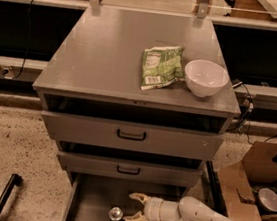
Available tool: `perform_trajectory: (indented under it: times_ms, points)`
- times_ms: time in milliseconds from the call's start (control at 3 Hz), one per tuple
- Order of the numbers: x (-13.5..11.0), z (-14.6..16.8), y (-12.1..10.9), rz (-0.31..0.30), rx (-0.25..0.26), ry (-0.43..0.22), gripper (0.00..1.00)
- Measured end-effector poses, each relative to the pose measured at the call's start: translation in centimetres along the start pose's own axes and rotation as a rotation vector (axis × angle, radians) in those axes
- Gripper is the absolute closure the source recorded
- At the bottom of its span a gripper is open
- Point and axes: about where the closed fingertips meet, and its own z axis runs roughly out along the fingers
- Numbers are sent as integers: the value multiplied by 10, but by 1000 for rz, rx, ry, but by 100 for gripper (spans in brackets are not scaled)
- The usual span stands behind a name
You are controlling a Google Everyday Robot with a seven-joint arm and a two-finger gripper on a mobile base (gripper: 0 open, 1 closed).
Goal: Pick green can from bottom drawer and place on counter
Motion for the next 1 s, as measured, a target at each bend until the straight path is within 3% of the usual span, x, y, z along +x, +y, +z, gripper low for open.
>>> perform_trajectory:
  times_ms: [333,667,1000]
  points:
    - [22,14,3,-1,-38,-13,18]
    - [21,15,2,0,-39,-17,0]
    - [21,15,3,0,-39,-17,0]
